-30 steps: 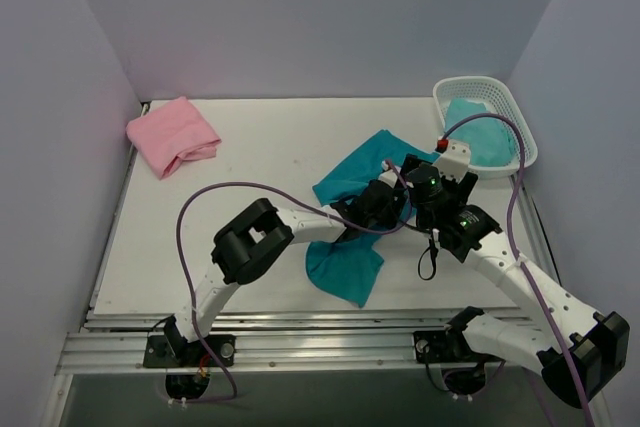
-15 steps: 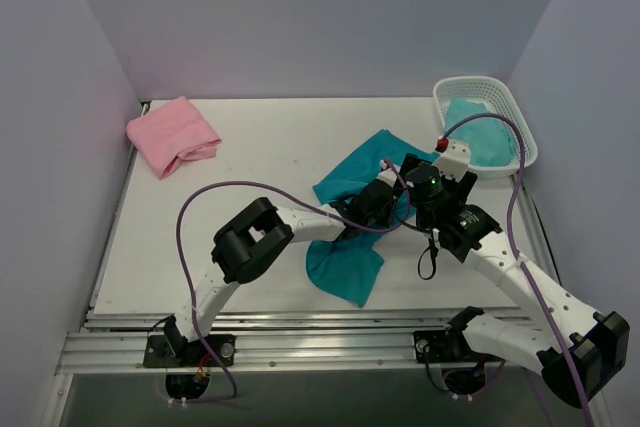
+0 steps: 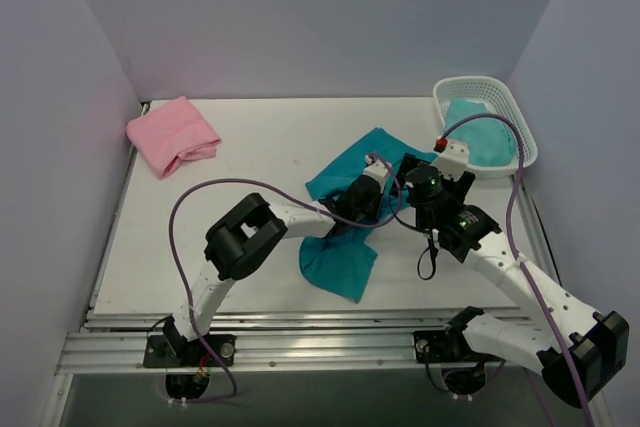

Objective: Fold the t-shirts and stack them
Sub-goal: Flatten out the tshirt

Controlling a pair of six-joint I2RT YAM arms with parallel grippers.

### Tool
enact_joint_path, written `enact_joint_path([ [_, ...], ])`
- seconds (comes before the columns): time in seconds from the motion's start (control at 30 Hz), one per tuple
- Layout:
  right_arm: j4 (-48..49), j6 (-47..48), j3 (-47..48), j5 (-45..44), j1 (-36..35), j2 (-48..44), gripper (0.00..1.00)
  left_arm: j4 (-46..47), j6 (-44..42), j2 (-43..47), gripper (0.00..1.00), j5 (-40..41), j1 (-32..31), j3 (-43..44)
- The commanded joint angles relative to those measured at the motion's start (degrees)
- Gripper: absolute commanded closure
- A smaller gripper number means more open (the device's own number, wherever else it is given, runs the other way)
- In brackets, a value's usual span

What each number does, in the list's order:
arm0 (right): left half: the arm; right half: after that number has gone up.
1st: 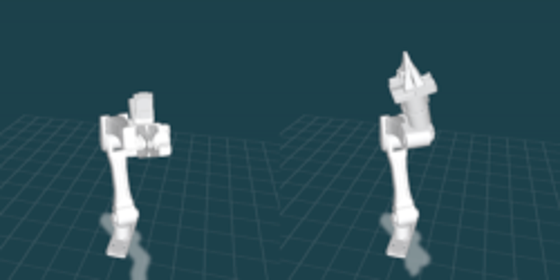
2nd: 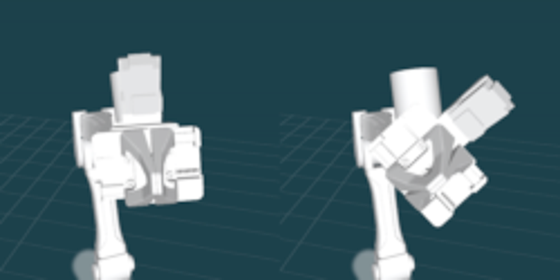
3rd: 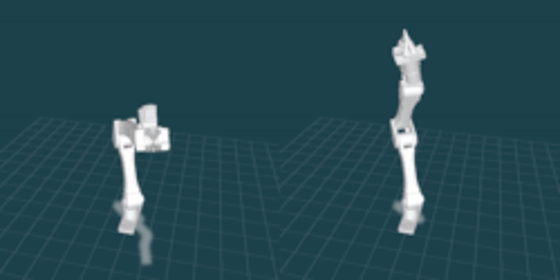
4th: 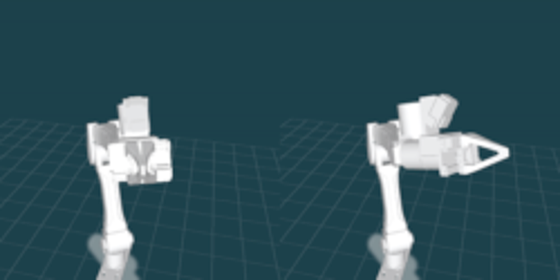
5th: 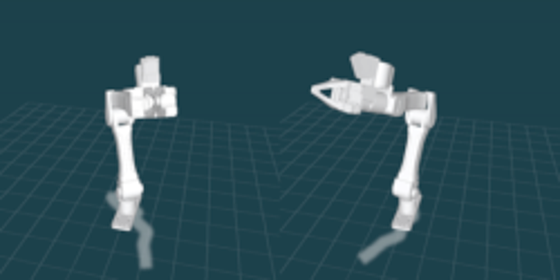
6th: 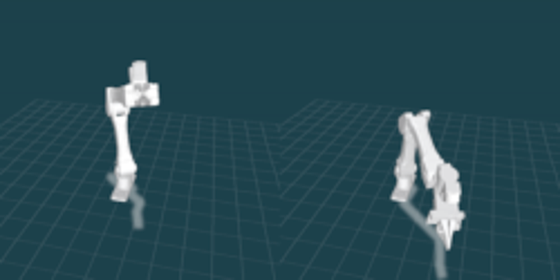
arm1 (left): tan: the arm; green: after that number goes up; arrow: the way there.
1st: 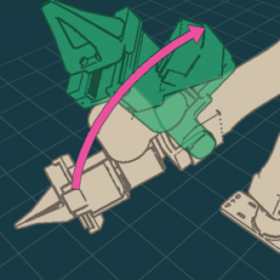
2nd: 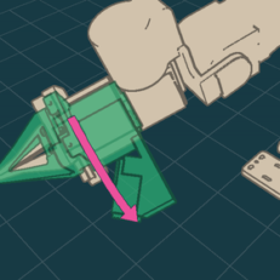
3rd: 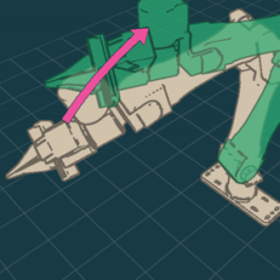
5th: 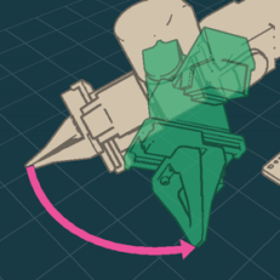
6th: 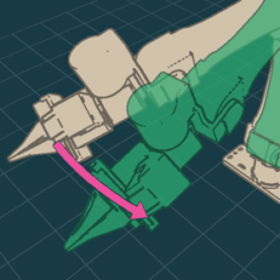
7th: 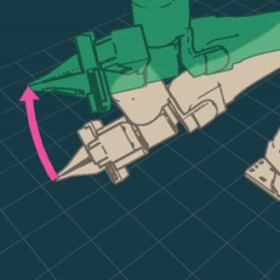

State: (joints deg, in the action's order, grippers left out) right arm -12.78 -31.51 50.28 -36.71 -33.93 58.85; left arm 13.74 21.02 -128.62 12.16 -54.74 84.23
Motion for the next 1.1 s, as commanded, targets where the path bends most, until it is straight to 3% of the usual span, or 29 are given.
enact_joint_path([
  [0.0,2.2,-0.4,0.1,0.8,-1.1,-0.2,0.00,-0.9,0.9,3.1,0.80,0.7,1.9,-2.5],
  [0.07,2.3,-0.3,0.1,0.8,-1.1,-0.1,0.00,-0.3,0.9,3.7,0.82,0.6,2.1,-3.2],
  [0.1,2.2,-0.4,0.1,0.8,-1.1,-0.1,0.00,-0.3,0.9,4.4,0.97,0.6,2.2,-3.5],
  [0.27,2.3,-0.5,0.0,0.8,-1.1,0.1,0.00,-5.2,0.5,11.5,0.98,1.3,2.5,-3.9],
  [0.43,2.7,-0.6,0.0,0.8,-1.1,0.4,0.00,-12.5,-1.9,26.6,0.94,1.8,3.4,-2.1],
  [0.47,2.6,-0.6,0.0,0.9,-1.1,0.5,0.00,-13.6,-1.6,28.7,0.97,1.6,5.0,-2.4],
  [0.67,2.4,-0.5,0.2,0.9,-1.1,0.4,0.00,-14.8,0.7,42.5,0.96,3.9,13.2,-7.9],
  [0.73,2.2,-0.4,0.2,0.9,-1.1,0.1,0.00,-14.7,3.4,44.5,0.80,4.2,18.7,-12.2],
  [0.77,2.1,-0.4,0.2,0.9,-1.1,0.0,0.00,-11.5,4.3,44.7,0.39,4.3,20.8,-14.1],
  [0.8,2.1,-0.4,0.3,0.9,-1.1,-0.1,0.00,-10.8,6.7,44.1,0.13,4.1,25.5,-17.6],
  [0.83,2.1,-0.5,0.3,0.9,-1.1,-0.2,0.00,-10.4,8.2,43.0,0.06,2.7,28.2,-18.7],
  [0.93,2.1,-0.4,0.3,0.9,-1.2,-0.6,0.00,-9.1,13.2,36.2,0.06,-6.8,36.5,-21.2],
  [1.07,2.0,-0.4,0.0,1.0,-1.1,-0.3,0.00,-0.6,14.1,35.7,0.06,-10.1,35.2,-26.9],
])
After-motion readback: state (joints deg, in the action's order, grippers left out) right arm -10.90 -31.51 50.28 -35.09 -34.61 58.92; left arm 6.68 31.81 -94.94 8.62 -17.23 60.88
